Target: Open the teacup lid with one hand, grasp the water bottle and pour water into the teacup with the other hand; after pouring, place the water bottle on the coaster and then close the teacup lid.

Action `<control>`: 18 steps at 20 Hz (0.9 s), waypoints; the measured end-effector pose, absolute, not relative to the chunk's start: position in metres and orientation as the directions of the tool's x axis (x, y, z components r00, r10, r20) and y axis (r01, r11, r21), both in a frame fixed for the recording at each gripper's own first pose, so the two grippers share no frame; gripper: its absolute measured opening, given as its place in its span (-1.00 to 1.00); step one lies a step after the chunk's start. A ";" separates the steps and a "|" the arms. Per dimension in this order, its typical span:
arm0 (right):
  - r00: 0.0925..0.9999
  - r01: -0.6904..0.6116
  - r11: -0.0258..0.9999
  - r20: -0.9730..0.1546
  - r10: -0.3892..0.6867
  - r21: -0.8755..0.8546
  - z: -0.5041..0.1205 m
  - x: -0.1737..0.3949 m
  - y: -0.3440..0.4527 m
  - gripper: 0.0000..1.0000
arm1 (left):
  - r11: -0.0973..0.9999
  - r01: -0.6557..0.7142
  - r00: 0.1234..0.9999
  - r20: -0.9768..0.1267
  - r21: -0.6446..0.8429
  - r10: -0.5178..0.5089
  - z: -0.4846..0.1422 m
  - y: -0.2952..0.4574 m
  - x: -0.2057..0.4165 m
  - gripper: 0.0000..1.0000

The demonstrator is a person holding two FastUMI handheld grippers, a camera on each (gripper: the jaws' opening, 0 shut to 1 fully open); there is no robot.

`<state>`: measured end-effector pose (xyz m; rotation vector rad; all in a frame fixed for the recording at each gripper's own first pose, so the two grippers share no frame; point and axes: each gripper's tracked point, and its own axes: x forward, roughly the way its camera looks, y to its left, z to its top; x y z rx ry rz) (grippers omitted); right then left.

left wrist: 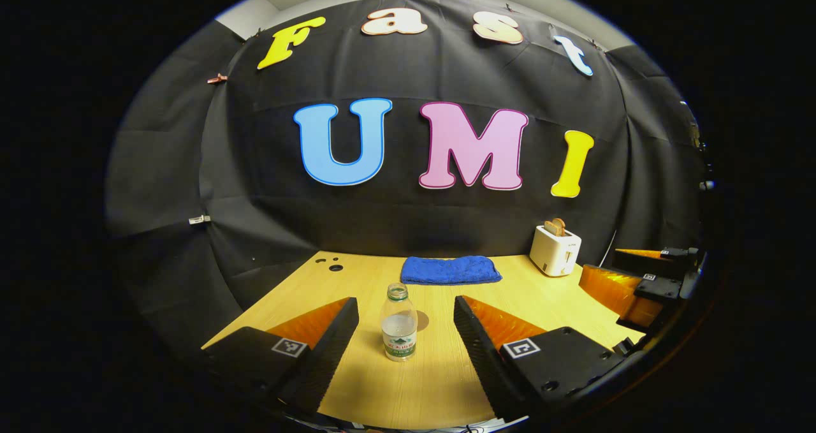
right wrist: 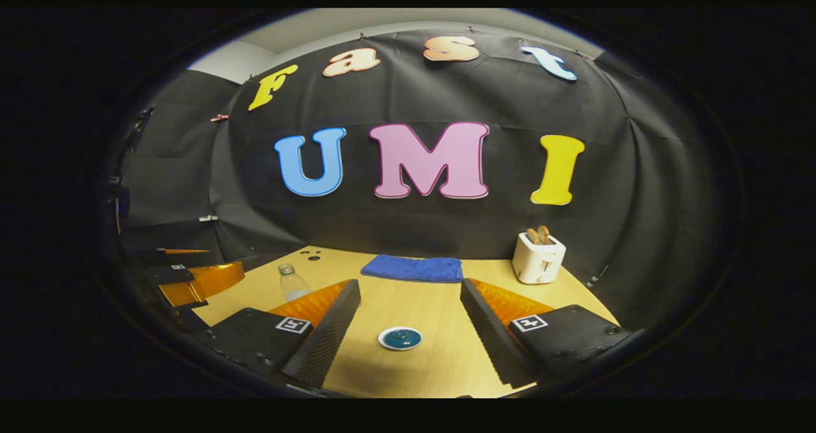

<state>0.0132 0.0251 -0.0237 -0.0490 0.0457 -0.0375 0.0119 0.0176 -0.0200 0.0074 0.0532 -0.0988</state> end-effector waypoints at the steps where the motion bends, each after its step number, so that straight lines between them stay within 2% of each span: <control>1: 0.998 0.037 0.998 -0.048 -0.040 -0.053 -0.026 0.015 0.028 0.95 | 0.995 0.103 0.993 -0.063 0.008 -0.102 -0.024 0.021 0.012 0.92; 3: 0.997 0.034 0.998 -0.062 -0.038 -0.057 -0.031 0.020 0.034 0.96 | 0.994 0.107 0.991 -0.084 0.022 -0.105 -0.031 0.027 0.015 0.92; 4: 0.997 0.031 0.998 -0.067 -0.035 -0.059 -0.033 0.023 0.036 0.96 | 0.994 0.109 0.991 -0.087 0.026 -0.106 -0.032 0.030 0.017 0.84; 5: 0.997 0.028 0.998 -0.071 -0.032 -0.063 -0.036 0.025 0.038 0.96 | 0.993 0.111 0.990 -0.086 0.027 -0.109 -0.032 0.032 0.019 0.92; 10: 0.995 0.016 0.996 -0.098 -0.025 -0.089 -0.057 0.042 0.043 0.96 | 0.992 0.121 0.988 -0.105 0.039 -0.116 -0.047 0.036 0.032 0.92; 18: 0.984 0.056 0.990 -0.162 -0.076 -0.126 -0.147 0.093 0.023 0.96 | 0.984 0.143 0.977 -0.175 0.109 -0.123 -0.112 0.037 0.054 0.92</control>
